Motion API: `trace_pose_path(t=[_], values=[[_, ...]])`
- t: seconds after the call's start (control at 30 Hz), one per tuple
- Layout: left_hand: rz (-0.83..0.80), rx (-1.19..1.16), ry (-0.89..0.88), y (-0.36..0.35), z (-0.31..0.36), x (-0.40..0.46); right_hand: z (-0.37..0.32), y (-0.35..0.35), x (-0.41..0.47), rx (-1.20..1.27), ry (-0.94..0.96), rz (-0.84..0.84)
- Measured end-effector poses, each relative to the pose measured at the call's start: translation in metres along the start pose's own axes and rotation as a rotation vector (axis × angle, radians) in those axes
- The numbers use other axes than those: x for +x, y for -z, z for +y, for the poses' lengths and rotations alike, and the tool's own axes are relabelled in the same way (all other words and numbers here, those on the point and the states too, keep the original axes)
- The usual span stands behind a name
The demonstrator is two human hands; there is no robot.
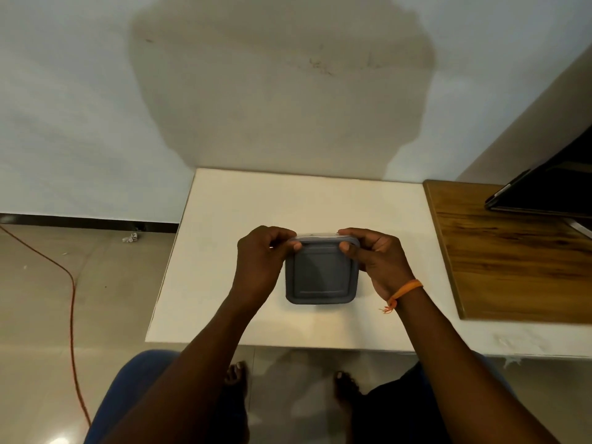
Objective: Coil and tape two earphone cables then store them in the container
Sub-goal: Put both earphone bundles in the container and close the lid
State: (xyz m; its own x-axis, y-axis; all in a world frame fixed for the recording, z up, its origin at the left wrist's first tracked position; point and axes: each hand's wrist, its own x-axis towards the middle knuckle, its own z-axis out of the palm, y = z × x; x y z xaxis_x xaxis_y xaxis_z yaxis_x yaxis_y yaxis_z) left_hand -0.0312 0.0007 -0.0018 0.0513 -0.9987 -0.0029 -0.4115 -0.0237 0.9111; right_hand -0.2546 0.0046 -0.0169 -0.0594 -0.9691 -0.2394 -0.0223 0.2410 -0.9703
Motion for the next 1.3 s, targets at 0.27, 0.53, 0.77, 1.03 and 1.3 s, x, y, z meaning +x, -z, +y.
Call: trace_pose_path(t=[0.27, 0.53, 0.77, 1.03, 1.3], values=[[0.093, 0.032, 0.03, -0.009, 0.0, 0.0, -0.002, -0.008, -0.002, 0.044, -0.067, 0.068], [-0.158, -0.235, 0.384, -0.027, 0.003, -0.018, -0.005, -0.011, -0.006, 0.393, -0.307, 0.27], [0.163, -0.216, 0.327, -0.035, 0.004, -0.015, -0.002, -0.035, -0.016, 0.253, -0.316, 0.162], [0.175, -0.214, 0.424, -0.039, -0.004, -0.015, 0.004, -0.053, -0.026, 0.295, -0.347, 0.021], [0.095, -0.213, 0.529, -0.046, -0.014, -0.013, 0.015, -0.05, -0.013, 0.208, -0.379, 0.183]])
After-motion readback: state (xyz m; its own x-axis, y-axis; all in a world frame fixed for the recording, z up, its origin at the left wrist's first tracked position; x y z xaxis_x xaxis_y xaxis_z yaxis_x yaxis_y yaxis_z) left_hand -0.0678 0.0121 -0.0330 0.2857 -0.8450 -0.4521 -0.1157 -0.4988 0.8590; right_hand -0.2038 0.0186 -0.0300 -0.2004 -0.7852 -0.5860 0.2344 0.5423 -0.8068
